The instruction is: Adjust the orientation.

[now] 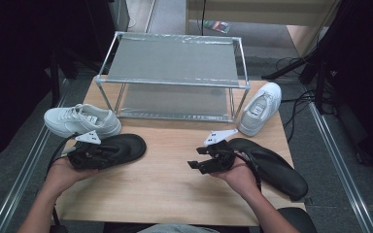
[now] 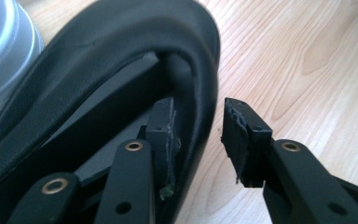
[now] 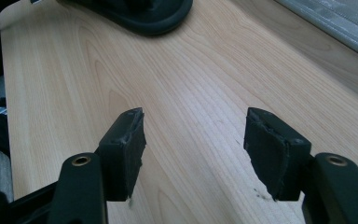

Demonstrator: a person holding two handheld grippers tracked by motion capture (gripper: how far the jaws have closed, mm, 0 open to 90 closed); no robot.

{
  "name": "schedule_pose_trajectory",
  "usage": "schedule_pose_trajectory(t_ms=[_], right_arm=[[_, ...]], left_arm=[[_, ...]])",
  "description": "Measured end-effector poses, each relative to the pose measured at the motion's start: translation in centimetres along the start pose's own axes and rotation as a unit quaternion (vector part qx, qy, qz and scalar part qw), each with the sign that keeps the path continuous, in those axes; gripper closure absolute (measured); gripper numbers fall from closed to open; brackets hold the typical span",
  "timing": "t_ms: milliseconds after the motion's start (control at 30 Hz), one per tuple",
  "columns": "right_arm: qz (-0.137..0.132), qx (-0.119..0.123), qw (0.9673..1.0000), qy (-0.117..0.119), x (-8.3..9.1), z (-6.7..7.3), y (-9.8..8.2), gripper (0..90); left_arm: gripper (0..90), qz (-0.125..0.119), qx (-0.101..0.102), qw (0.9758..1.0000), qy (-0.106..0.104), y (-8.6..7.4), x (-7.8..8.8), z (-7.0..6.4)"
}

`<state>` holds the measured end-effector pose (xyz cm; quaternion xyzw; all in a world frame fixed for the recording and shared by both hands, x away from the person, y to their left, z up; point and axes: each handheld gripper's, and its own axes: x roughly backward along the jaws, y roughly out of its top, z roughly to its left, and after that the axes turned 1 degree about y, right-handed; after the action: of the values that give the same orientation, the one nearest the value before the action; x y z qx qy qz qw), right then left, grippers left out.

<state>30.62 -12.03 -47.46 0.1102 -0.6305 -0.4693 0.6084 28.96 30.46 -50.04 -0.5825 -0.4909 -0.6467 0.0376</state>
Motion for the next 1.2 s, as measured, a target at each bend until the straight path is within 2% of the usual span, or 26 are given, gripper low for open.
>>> schedule_pose_trajectory(t_ms=[333, 400, 567, 733, 967, 1133, 1200], right_arm=[[0.002, 0.0, 1.0, -0.003, 0.0, 0.0, -0.1, 40.2], [0.004, -0.001, 1.0, -0.002, 0.0, 0.1, -0.1, 40.2], [0.003, -0.001, 1.0, -0.002, 0.1, 0.1, -0.2, 40.3], [0.0, -0.006, 1.0, -0.005, 0.4, 0.0, -0.5, 40.3], [-0.004, -0.014, 0.9998, -0.016, 0.9, 0.0, -0.9, 40.3], [-0.01, -0.024, 0.9996, -0.012, 1.2, -0.2, -1.3, 40.3], [-0.013, -0.027, 0.9994, -0.015, 1.4, -0.2, -1.4, 40.4]], left_arm=[[78.2, 0.006, -0.018, 0.9997, -0.014, 0.1, -0.2, 0.0], [81.2, 0.013, -0.029, 0.9993, -0.017, 0.3, -0.2, -0.2], [82.1, 0.014, -0.029, 0.9993, -0.017, 0.7, 0.2, -0.3], [82.2, 0.014, -0.018, 0.9995, -0.023, 1.7, 0.8, -0.5], [82.5, 0.014, -0.03, 0.9991, -0.026, 3.9, 1.1, -1.8], [82.4, 0.014, -0.043, 0.9984, -0.035, 5.3, 0.6, -2.7], [82.4, 0.014, -0.042, 0.9983, -0.038, 5.9, 0.4, -3.1]])
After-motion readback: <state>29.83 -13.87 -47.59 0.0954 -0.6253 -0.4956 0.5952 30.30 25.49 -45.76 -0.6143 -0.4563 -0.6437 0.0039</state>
